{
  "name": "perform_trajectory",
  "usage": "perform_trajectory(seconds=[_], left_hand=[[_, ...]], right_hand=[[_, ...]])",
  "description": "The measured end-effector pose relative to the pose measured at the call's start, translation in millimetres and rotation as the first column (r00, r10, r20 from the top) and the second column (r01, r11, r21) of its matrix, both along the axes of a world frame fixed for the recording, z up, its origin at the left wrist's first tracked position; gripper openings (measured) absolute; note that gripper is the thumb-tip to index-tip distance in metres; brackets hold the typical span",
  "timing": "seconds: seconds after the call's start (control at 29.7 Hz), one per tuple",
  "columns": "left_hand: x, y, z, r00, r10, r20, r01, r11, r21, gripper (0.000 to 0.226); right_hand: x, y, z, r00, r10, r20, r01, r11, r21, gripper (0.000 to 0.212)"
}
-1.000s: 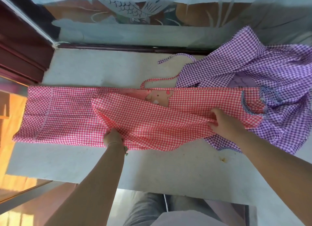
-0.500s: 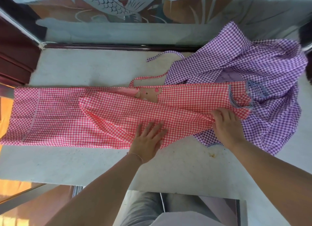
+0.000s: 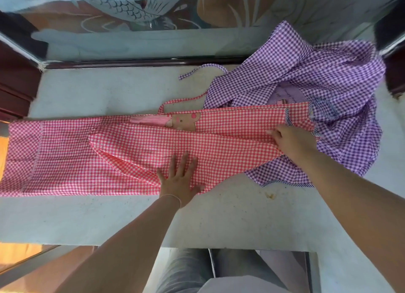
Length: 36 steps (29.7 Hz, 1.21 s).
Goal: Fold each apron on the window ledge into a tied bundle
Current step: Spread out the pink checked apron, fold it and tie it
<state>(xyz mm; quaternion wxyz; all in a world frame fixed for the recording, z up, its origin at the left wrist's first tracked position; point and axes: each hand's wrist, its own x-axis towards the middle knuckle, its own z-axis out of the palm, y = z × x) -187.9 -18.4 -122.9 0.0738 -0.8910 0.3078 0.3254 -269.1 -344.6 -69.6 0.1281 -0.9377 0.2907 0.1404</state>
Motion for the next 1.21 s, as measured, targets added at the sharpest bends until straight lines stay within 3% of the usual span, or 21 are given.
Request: perform_trajectory(seconds=[0.1,0.17,0.24,0.3,0.37,0.44,0.57,0.74,0.84,0.94,1.01,1.11,1.21], left_hand=[[2.4,-1.7,5.6,0.998,0.053,0.023,-0.053,0.998,-0.016,0.09],[7.4,-1.0,11.2,0.989,0.091,0.115,-0.085,0.995,-0.056,0.083],[19.7,3.9,15.8,0.973,0.143,0.179,-0.126,0.987,-0.104,0.072],[36.1,15.0,15.0,0.959,0.2,0.199,-0.181,0.977,-0.109,0.063],[58.5,31.9,10.8,0.945,0.236,0.224,-0.226,0.972,-0.071,0.063],[78.8,48.5,7.1,0.939,0.251,0.234,-0.251,0.967,-0.028,0.064],[107.6,80.5,3.3,0.94,0.258,0.223,-0.267,0.964,0.011,0.066],[126.8,114.3,-3.6,0.958,0.231,0.169,-0.239,0.971,0.029,0.071],[128.3,111.8,-0.1,0.963,0.218,0.156,-0.224,0.974,0.024,0.073],[138.1,94.6,14.4,0.945,0.217,0.245,-0.196,0.975,-0.108,0.067],[148.3,78.2,20.3,0.936,0.183,0.302,-0.109,0.963,-0.244,0.062],[179.3,46.0,24.2,0.938,0.209,0.276,-0.117,0.942,-0.314,0.062],[215.0,12.8,19.8,0.957,0.24,0.161,-0.213,0.963,-0.168,0.061]], right_hand=[[7.6,10.1,-1.6,0.976,-0.056,0.211,0.076,0.993,-0.087,0.025],[13.9,34.5,2.0,0.923,0.051,0.382,-0.024,0.997,-0.074,0.016],[18.0,70.7,3.2,0.883,0.187,0.43,-0.19,0.981,-0.036,0.013],[20.9,110.7,-4.2,0.915,0.232,0.332,-0.258,0.966,0.036,0.018],[33.2,148.0,-12.7,0.977,0.186,0.104,-0.199,0.97,0.137,0.038],[44.5,170.6,-21.4,0.967,0.236,-0.095,-0.216,0.959,0.184,0.066],[41.2,175.4,-43.2,0.92,0.306,-0.246,-0.266,0.946,0.184,0.098],[40.3,174.8,-47.5,0.898,0.332,-0.288,-0.285,0.939,0.195,0.104],[55.7,178.9,-35.2,0.921,0.262,-0.287,-0.233,0.964,0.13,0.089],[90.6,178.2,-19.7,0.981,0.171,-0.089,-0.171,0.985,0.008,0.058],[118.6,173.6,-15.3,0.984,0.163,0.076,-0.163,0.987,-0.003,0.052],[164.7,162.5,-15.6,0.973,0.225,0.053,-0.227,0.974,0.027,0.078],[191.0,160.8,-22.6,0.946,0.286,-0.154,-0.282,0.958,0.047,0.102]])
